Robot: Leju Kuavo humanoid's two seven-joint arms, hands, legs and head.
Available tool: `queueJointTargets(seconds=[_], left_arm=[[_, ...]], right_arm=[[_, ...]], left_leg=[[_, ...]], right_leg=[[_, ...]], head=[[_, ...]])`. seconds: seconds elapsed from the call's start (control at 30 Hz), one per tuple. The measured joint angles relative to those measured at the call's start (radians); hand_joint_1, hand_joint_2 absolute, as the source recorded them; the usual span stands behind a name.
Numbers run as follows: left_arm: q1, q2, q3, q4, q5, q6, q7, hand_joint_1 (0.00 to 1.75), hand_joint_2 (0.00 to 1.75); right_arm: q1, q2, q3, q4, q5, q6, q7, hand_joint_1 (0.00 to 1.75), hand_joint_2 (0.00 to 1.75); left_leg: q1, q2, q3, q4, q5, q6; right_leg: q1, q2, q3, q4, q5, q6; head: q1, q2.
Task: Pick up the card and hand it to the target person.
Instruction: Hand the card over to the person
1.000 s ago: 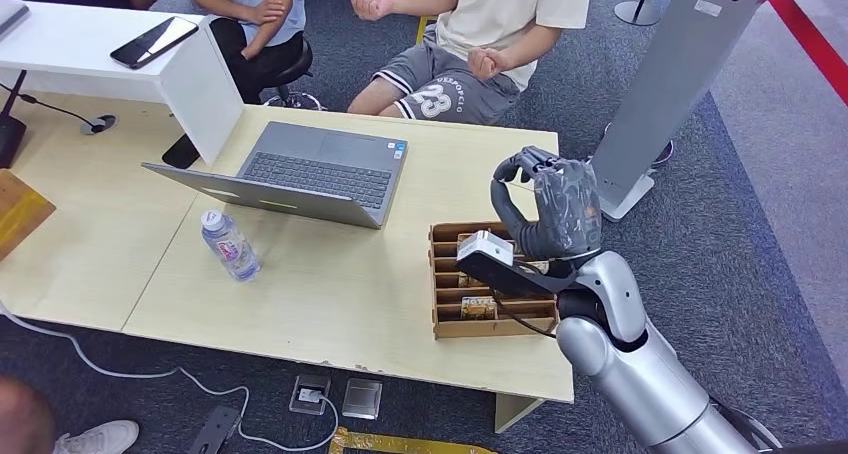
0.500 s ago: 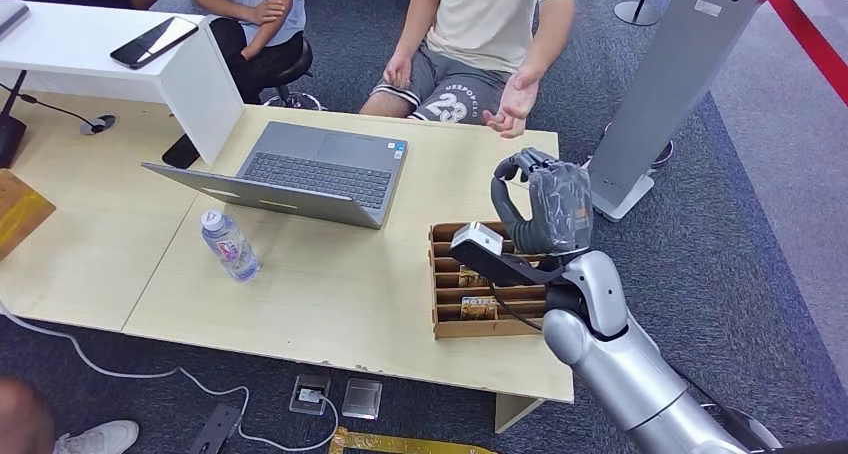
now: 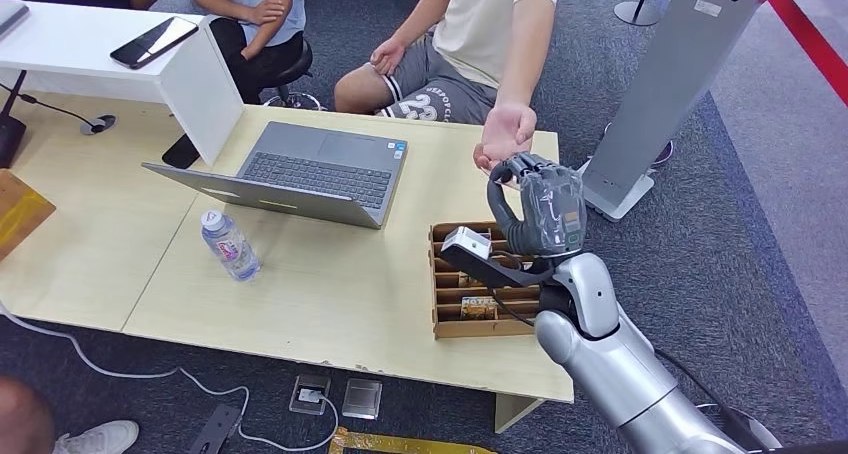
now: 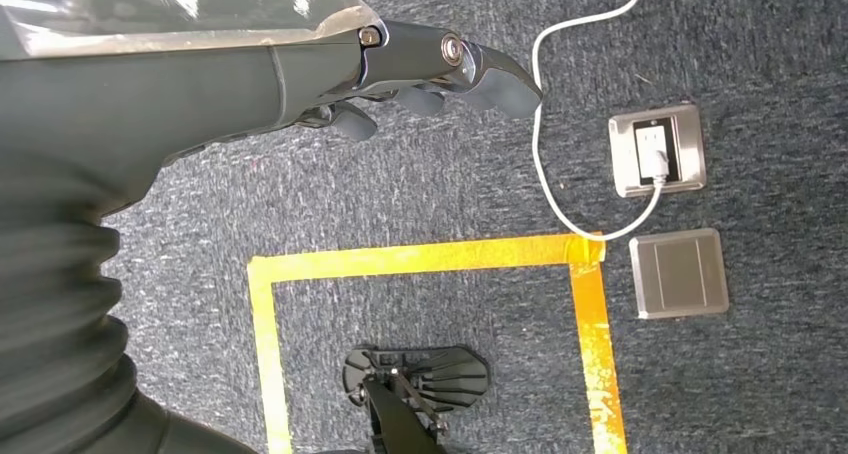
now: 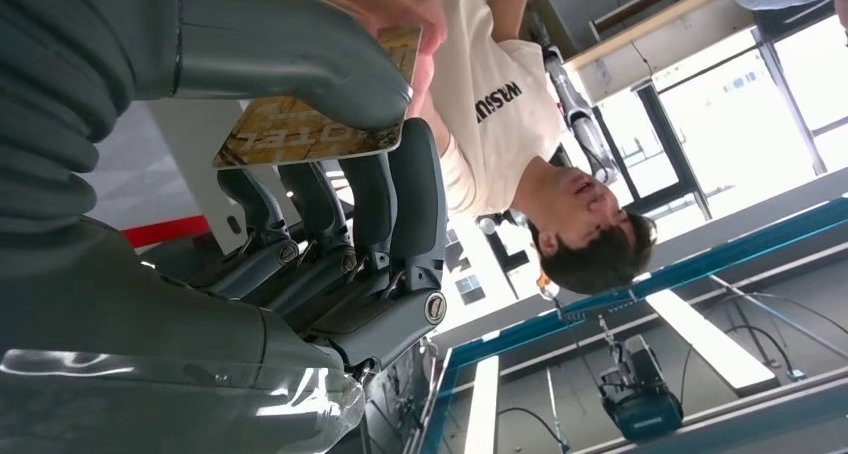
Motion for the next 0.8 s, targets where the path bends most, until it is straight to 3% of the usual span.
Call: queueJointTargets(seconds=[0.07, 0.63, 0.7, 0.8], left_arm=[[0.000, 0.000, 0.000, 0.000, -0.003, 0.000, 0.000, 0.00, 0.00], [0.001, 0.000, -0.005, 0.000, -0.002, 0.000, 0.002, 0.00, 0.00], [0.002, 0.000, -0.005, 0.000, 0.003, 0.000, 0.001, 0.00, 0.00], [0.005, 0.000, -0.005, 0.000, 0.014, 0.000, 0.000, 0.00, 0.00]], right_arm=[[-0.001, 0.000, 0.002, 0.006, 0.000, -0.001, 0.002, 0.00, 1.75], [-0.001, 0.001, 0.005, 0.023, -0.007, 0.004, 0.023, 0.00, 1.75], [0.001, 0.000, 0.003, 0.020, -0.098, 0.037, 0.003, 0.00, 1.75], [0.015, -0.001, -0.010, 0.005, -0.377, 0.142, -0.062, 0.00, 1.75]], left_leg=[[0.000, 0.000, 0.000, 0.000, 0.000, 0.000], [0.000, 0.000, 0.000, 0.000, 0.000, 0.000], [0.000, 0.000, 0.000, 0.000, 0.000, 0.000], [0.000, 0.000, 0.000, 0.000, 0.000, 0.000]], right_leg=[[0.000, 0.000, 0.000, 0.000, 0.000, 0.000], [0.000, 0.000, 0.000, 0.000, 0.000, 0.000], [0.000, 0.000, 0.000, 0.000, 0.000, 0.000], [0.000, 0.000, 0.000, 0.000, 0.000, 0.000]], head=[[0.000, 0.000], [0.000, 0.000], [0.000, 0.000], [0.000, 0.000]])
